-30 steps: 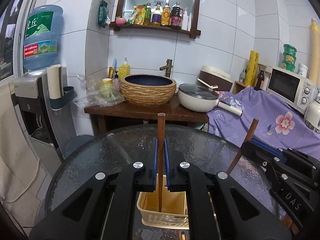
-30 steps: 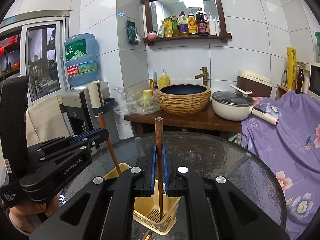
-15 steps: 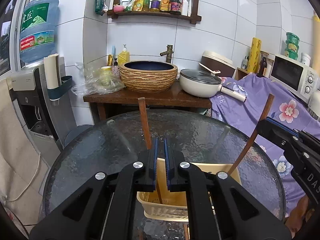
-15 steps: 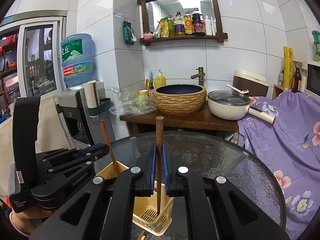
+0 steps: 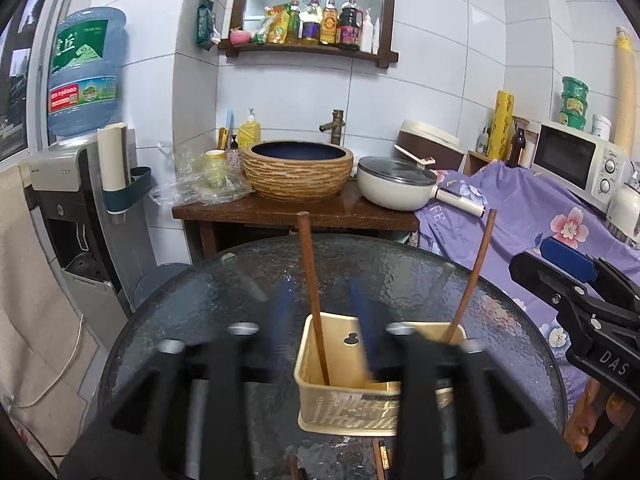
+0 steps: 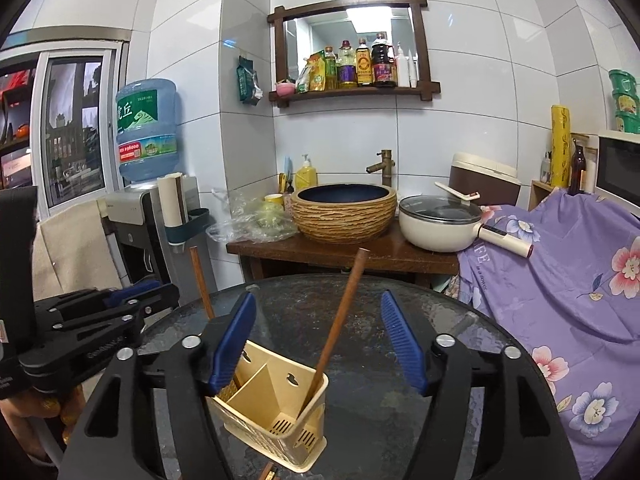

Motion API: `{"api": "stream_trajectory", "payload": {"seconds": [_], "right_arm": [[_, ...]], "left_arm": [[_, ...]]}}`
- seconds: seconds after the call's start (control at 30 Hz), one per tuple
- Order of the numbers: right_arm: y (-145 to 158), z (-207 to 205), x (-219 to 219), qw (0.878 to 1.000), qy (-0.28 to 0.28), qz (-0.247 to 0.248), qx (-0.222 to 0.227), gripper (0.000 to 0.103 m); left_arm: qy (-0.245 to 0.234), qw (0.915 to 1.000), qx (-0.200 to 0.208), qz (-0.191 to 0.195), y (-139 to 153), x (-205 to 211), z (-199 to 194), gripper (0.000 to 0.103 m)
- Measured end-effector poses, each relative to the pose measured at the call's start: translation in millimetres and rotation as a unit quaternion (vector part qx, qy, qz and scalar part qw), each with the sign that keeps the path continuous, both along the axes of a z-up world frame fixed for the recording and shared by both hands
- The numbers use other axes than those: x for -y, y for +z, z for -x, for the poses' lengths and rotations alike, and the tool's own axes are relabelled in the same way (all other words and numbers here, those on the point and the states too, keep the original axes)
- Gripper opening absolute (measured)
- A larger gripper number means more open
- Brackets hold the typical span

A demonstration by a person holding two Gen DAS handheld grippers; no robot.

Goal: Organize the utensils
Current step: 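Withdraw the right tool from the holder back over the table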

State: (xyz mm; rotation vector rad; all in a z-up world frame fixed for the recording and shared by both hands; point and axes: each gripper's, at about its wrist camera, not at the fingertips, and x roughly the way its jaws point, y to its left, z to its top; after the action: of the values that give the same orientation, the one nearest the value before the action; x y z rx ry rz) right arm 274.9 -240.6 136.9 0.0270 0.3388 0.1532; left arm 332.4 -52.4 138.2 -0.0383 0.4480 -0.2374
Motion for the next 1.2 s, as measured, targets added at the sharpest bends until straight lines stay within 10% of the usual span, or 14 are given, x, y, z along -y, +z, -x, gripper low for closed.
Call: {"api": "stream_trajectory", "payload": {"seconds": [0.03, 0.23, 0.77, 1.2], "right_arm": [[-1, 4, 2, 1.0, -0.001, -0.003, -0.002, 0.068], [-17, 36, 6, 1.0, 0.001, 0.003, -0.021, 0.071], [-108, 137, 7, 0.992, -0.009, 0.062, -0.106, 0.071], [-169, 198, 22, 0.965, -0.024, -0.046, -0.259, 0.071]], "left_arm": [[0.004, 1.0, 0.008, 0.004, 1, -3, 5, 0.072], [0.006, 0.9997, 0.02, 0.017, -8, -27, 45, 0.082], [0.0, 0.9969, -0.064, -0.044, -109, -56, 116, 0.083], [-0.008, 0.9946, -0.08, -0.065, -130, -56, 134, 0.083]]}}
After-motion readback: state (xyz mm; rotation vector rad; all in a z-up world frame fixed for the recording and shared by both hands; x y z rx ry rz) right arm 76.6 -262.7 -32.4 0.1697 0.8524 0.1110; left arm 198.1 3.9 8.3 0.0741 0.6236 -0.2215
